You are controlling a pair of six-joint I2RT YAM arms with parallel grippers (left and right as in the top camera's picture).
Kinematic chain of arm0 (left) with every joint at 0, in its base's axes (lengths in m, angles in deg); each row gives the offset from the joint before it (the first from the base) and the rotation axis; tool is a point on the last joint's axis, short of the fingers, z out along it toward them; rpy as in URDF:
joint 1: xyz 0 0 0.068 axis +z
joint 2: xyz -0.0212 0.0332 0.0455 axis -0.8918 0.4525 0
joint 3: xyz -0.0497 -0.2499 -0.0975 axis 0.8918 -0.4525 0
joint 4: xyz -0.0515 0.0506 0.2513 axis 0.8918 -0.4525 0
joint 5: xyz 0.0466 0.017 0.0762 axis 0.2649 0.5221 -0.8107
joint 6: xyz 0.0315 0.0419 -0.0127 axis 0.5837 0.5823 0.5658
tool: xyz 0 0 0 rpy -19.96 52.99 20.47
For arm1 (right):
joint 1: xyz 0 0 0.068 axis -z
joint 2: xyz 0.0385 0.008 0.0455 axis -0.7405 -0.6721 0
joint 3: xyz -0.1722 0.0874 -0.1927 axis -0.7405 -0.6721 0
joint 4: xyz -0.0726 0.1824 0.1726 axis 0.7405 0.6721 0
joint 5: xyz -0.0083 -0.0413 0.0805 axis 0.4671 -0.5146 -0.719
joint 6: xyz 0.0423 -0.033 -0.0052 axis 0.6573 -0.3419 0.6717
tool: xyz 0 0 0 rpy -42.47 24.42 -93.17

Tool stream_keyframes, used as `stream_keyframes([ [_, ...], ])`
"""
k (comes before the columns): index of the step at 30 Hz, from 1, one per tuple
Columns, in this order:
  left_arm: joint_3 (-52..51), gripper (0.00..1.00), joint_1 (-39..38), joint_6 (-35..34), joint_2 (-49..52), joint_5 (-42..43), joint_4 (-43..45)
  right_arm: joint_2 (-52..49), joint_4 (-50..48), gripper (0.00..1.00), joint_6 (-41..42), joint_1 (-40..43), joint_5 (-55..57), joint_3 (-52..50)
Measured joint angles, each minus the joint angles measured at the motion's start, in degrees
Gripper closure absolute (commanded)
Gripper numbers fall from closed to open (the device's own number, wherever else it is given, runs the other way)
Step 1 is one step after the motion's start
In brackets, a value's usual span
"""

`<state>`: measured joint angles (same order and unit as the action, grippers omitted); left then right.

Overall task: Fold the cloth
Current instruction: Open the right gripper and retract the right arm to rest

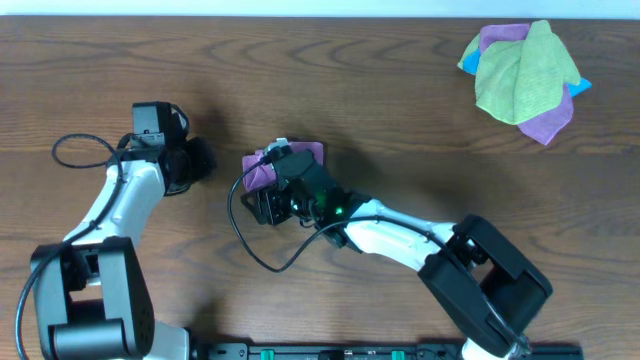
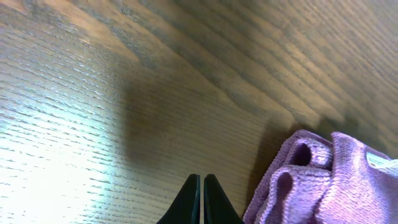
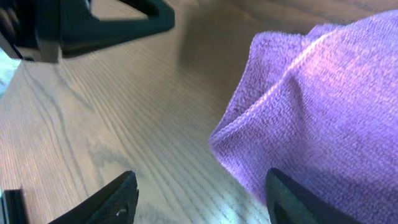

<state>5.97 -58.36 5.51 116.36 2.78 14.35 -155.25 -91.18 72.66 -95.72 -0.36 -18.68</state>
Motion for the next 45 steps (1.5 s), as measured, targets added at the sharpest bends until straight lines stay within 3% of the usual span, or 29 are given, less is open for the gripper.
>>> stream_keyframes([
  [6,0.0,0.76,0.0,0.0,-2.0,0.4,0.0,0.0,0.6,0.21,0.0,-0.2,1.0,0.0],
  [10,0.0,0.62,0.0,0.1,-3.1,1.2,0.0,0.0,0.7,0.01,-0.1,-0.2,1.3,0.0],
  [19,0.0,0.25,0.0,0.2,-6.3,3.1,-2.6,6.3,5.9,0.01,-0.2,2.8,1.2,0.0],
  [22,0.0,0.03,0.0,0.2,-7.9,4.3,-3.2,11.3,11.1,0.01,-0.7,4.7,1.2,0.1],
  [34,0.0,0.05,0.0,0.0,-9.7,12.1,-9.1,30.3,43.6,0.01,-8.1,10.4,4.3,0.4],
  [38,0.0,0.04,0.0,0.0,-9.7,13.2,-10.4,37.8,47.3,0.01,-8.7,10.6,7.5,-2.0],
  [45,-5.9,0.05,0.0,-0.2,-9.7,16.9,-7.1,57.7,48.4,0.01,-6.1,10.6,9.7,-16.8],
])
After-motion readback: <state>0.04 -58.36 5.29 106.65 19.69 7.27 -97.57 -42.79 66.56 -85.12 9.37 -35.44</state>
